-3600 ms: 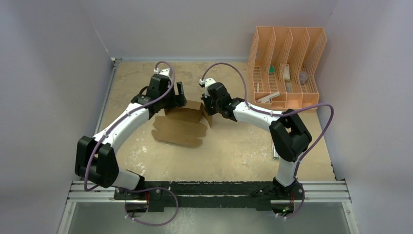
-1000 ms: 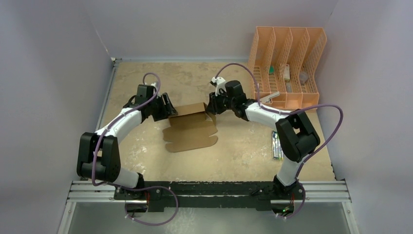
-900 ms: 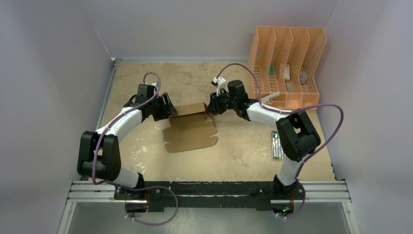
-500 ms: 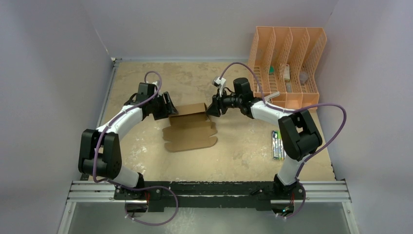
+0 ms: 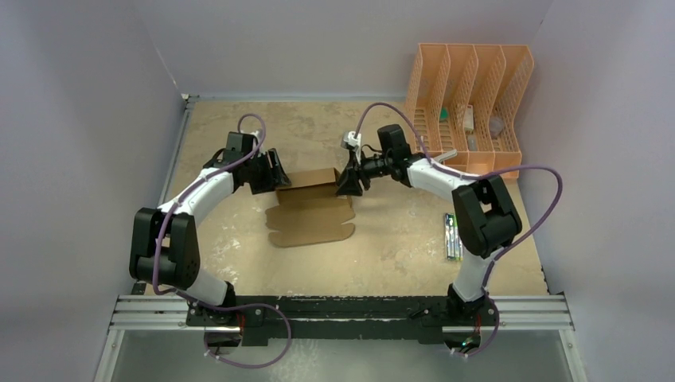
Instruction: Fold the paper box
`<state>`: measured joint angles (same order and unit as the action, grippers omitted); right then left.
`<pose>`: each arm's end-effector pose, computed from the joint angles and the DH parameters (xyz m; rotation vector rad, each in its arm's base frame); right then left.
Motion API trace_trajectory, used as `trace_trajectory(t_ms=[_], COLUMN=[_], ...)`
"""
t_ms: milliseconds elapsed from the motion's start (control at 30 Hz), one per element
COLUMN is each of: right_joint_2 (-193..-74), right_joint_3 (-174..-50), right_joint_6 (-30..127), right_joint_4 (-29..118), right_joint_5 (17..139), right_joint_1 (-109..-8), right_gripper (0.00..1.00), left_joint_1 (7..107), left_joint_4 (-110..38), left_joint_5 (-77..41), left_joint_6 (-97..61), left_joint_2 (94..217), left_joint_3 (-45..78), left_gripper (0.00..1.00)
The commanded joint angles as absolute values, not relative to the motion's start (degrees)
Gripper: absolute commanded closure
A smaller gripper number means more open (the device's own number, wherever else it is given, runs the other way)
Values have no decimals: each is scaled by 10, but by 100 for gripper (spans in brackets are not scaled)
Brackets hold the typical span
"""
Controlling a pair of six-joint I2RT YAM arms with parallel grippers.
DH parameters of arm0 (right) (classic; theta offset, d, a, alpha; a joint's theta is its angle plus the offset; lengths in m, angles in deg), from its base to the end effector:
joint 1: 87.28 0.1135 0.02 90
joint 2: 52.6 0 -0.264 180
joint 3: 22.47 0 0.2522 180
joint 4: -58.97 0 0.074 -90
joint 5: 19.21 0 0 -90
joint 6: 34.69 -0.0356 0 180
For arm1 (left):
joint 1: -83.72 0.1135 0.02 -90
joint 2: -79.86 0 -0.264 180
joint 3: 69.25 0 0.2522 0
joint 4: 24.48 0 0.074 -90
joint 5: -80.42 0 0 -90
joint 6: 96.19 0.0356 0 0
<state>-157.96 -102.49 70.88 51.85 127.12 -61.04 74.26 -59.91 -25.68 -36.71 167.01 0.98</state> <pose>0.3429 0.2021 0.2098 -1.2437 1.6333 1.1505 0.3084 -0.0614 0.2181 -0.3445 2.5247 -0.6349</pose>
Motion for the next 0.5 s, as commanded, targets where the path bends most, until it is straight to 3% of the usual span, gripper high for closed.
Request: trace_trajectory(t_ms=[0,200,467], right_joint_2=[-1493,-1468,-1520], right_joint_3=[-1072,-1058,-1038], right_joint_6=[782,811,895], right_joint_4=[459,438,457], right_joint_5=[1246,1174,1128], right_joint_1=[-633,-692,-691], right_gripper=[49,52,54], left_joint_1=[740,740,740], left_joint_4=[-609,-607,-610], left_joint_5=[-246,-248,-252], left_joint_6=[-344,-342,-339], left_joint_2=[1675,1678,1687], left_joint_3=[32,32,37], left_gripper=[43,43,43])
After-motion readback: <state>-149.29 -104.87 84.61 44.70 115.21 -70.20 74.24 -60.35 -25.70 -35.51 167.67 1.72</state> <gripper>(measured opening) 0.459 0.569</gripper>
